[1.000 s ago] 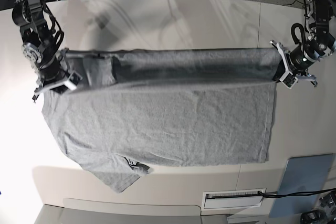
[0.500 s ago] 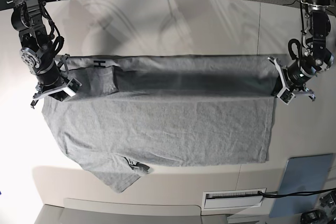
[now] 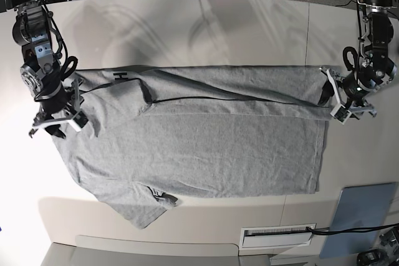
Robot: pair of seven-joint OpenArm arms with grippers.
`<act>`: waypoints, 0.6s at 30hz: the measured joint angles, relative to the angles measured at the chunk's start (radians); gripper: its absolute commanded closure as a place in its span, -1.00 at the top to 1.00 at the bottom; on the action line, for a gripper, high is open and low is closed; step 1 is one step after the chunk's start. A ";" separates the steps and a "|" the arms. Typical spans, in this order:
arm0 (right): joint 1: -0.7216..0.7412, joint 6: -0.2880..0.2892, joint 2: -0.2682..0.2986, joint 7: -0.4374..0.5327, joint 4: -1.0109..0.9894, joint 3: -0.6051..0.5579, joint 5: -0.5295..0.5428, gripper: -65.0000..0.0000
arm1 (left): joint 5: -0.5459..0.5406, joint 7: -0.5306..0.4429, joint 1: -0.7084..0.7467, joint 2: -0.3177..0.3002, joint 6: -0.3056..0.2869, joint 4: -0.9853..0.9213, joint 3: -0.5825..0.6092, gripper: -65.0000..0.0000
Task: Fold the T-shirt properly
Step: 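Release the hem, then regrasp the folded edge with both grippers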
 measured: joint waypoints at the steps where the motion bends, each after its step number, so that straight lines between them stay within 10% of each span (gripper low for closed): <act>1: 0.000 -0.048 0.000 -0.034 0.000 0.000 0.053 -0.16 | -0.042 0.021 0.000 0.000 0.013 0.000 0.000 -0.02; 7: -0.011 -0.132 -0.004 -0.136 0.000 0.004 0.152 -1.00 | -0.341 0.132 0.002 0.015 0.048 0.000 -0.001 -1.00; 18: -0.043 -0.095 -0.143 -0.061 -0.234 0.103 0.239 -1.00 | -0.378 0.184 0.026 0.162 0.197 -0.025 -0.002 -1.00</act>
